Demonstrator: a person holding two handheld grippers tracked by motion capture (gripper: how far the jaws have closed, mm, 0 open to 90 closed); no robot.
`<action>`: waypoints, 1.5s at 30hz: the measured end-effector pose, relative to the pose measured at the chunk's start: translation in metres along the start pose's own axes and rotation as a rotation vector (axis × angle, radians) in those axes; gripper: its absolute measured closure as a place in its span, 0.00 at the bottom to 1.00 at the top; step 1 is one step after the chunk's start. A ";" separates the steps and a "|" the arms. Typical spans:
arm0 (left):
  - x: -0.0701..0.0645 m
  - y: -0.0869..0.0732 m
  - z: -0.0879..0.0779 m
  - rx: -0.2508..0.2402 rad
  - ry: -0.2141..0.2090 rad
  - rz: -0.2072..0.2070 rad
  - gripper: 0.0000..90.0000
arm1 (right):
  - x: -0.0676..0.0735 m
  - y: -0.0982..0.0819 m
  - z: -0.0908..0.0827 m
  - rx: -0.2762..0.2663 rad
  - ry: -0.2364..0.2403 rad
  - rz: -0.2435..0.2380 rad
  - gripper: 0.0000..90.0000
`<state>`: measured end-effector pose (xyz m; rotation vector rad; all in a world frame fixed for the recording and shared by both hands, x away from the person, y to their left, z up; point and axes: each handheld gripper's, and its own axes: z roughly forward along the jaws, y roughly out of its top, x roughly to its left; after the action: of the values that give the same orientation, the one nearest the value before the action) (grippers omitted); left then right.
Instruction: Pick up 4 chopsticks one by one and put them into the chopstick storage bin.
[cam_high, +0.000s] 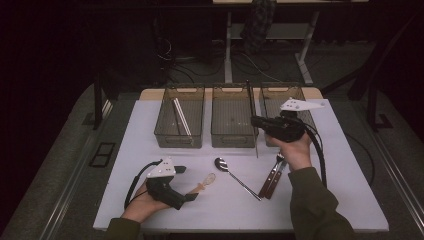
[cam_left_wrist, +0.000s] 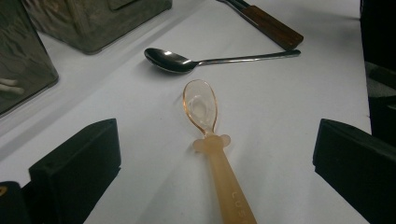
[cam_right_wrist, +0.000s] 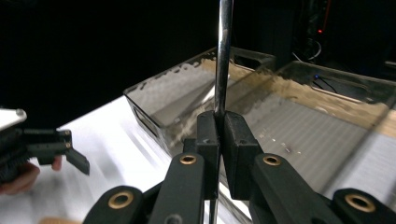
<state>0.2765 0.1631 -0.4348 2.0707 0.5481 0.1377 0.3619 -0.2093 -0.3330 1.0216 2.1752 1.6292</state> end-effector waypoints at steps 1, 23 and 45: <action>0.000 0.000 0.000 0.000 -0.001 0.000 0.00 | 0.001 0.003 0.004 0.000 0.003 -0.001 0.95; 0.001 0.000 0.000 -0.008 -0.005 -0.006 0.00 | 0.039 0.067 0.115 0.008 0.016 -0.031 0.95; 0.004 0.000 -0.001 -0.017 -0.010 -0.015 0.00 | 0.048 0.047 0.225 0.226 -0.075 0.018 0.95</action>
<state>0.2797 0.1656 -0.4350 2.0491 0.5546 0.1233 0.4726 -0.0040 -0.3587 1.1454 2.3449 1.3512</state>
